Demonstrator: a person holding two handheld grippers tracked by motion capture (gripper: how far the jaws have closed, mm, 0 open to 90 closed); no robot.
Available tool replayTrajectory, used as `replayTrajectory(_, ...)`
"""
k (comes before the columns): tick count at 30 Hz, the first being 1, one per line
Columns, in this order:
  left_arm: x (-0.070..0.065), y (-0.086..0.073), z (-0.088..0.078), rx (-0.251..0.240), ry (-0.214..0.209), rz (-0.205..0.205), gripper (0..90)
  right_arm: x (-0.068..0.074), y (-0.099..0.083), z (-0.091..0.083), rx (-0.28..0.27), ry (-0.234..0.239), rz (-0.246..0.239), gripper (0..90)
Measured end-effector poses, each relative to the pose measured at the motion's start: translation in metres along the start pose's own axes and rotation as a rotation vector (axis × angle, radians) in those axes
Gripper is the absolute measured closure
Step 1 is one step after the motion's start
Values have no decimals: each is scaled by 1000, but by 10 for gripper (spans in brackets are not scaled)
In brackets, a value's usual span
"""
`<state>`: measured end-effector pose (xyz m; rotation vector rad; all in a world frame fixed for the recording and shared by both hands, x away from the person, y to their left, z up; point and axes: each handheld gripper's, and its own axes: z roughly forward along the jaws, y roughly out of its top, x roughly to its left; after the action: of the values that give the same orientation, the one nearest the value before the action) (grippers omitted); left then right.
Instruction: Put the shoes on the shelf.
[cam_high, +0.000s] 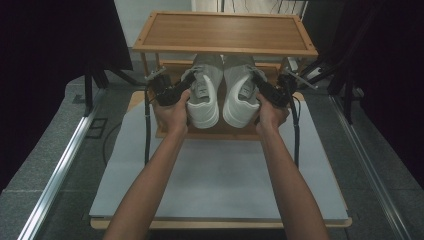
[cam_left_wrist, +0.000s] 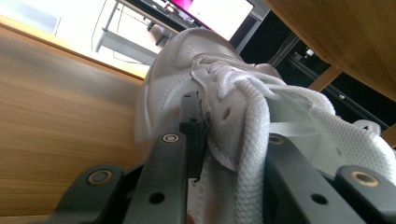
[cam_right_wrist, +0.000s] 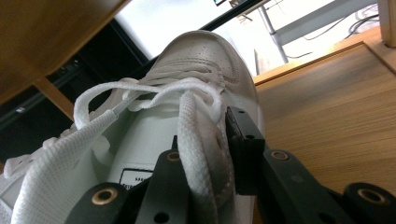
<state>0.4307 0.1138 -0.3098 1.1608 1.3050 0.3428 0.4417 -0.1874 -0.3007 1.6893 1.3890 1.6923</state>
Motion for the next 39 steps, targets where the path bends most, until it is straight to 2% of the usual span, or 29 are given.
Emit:
replayTrajectory(2, 0, -1, 2, -2, 0, -5, 781, 1, 0, 1, 1, -2, 5, 779)
replayTrajectory(4, 0, -2, 7, -1, -3, -31, 765, 4, 0, 3, -3, -10, -8, 768)
replayTrajectory(8, -4, -2, 10, 5, 6, -18, 730, 10, -1, 6, -4, -7, -16, 701)
replayTrajectory(11, -3, -1, 15, 20, -22, -48, 678, 12, -2, 9, -9, 8, -20, 631)
replayTrajectory(12, -3, -1, 15, 20, -22, -48, 666, 12, -2, 9, -5, 11, -14, 619)
replayTrajectory(13, -3, -1, 16, 24, -41, -34, 643, 12, -2, 9, -2, 14, -15, 606)
replayTrajectory(14, -4, -1, 17, 30, -53, -31, 579, 12, -2, 10, -3, 18, -22, 581)
replayTrajectory(16, -4, 0, 16, 10, -89, -44, 534, 10, -2, 12, -7, 42, -19, 514)
replayTrajectory(18, -4, 4, 14, -7, -121, -65, 510, 11, 0, 10, -42, 83, -10, 513)
replayTrajectory(20, -2, 6, 12, 6, -120, -52, 483, 12, 4, 7, -61, 100, -19, 485)
replayTrajectory(22, 0, 7, 9, 2, -126, -55, 476, 12, 5, 4, -44, 97, -33, 455)
replayTrajectory(25, 2, 9, 2, 4, -141, -42, 465, 12, 5, -2, -52, 90, -55, 446)
replayTrajectory(28, 3, 12, -10, -10, -147, -2, 469, 11, 7, -12, -58, 100, -63, 449)
replayTrajectory(31, 5, 14, -24, -2, -181, 23, 475, 12, 10, -25, -61, 107, -97, 473)
replayTrajectory(36, 12, 3, -50, 43, -198, 77, 480, 15, 8, -56, -56, 114, -217, 514)
replayTrajectory(39, 18, -8, -64, 44, -199, 90, 485, 12, 2, -71, -19, 139, -230, 546)
